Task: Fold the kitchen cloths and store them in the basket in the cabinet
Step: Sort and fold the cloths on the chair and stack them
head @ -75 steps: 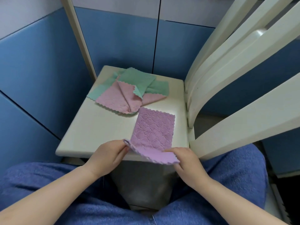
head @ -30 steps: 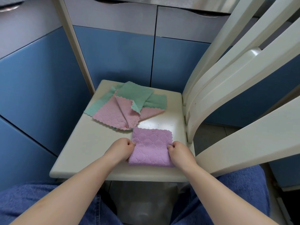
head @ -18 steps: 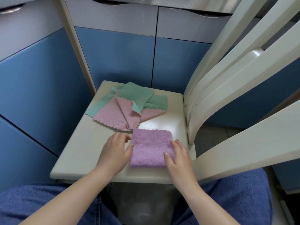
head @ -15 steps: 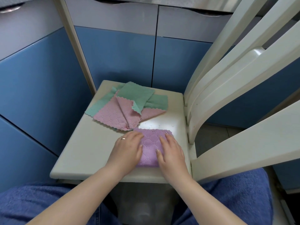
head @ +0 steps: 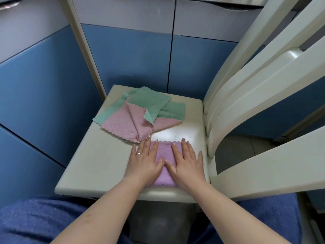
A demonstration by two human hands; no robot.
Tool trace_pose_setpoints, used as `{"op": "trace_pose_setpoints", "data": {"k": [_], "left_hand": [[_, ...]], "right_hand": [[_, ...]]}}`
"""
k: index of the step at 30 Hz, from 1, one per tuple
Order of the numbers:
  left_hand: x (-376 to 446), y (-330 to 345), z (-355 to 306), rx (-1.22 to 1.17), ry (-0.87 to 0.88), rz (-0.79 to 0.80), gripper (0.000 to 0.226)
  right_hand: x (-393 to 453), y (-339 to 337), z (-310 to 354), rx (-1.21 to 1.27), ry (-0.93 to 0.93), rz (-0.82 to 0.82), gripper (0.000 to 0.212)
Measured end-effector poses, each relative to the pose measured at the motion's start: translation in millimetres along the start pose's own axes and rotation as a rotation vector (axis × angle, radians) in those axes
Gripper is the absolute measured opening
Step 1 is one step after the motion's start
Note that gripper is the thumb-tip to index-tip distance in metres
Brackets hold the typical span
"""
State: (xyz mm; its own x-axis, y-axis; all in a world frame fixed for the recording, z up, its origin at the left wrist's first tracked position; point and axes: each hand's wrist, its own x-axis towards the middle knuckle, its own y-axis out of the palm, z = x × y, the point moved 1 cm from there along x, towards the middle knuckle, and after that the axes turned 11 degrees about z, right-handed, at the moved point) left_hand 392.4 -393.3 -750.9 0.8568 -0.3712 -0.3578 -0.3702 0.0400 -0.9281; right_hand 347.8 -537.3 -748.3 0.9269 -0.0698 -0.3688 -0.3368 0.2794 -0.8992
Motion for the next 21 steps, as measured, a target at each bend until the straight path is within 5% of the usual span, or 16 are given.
{"op": "trace_pose_setpoints", "data": {"k": [4,9,15,21], "left_hand": [[-1.8,-1.7,2.5,-0.013,-0.009,0.015,0.090],[-15.5,-13.0,4.9,-0.120,0.059,-0.049,0.090],[-52.3,-18.6,25.0,-0.982,-0.095,-0.101,0.060],[-44.9,-33.0,33.6,-1.290,-0.265,0.019,0.050]], "right_hand": [[-2.5,-0.7,-0.4,0.019,0.048,0.000,0.090],[-11.6,-10.6,1.7,0.151,0.056,0.015,0.069],[-45.9,-12.6,3.1,0.835,0.046,-0.087,0.054],[-47.4,-19.2,13.2,1.214,0.169,-0.040,0.042]]}}
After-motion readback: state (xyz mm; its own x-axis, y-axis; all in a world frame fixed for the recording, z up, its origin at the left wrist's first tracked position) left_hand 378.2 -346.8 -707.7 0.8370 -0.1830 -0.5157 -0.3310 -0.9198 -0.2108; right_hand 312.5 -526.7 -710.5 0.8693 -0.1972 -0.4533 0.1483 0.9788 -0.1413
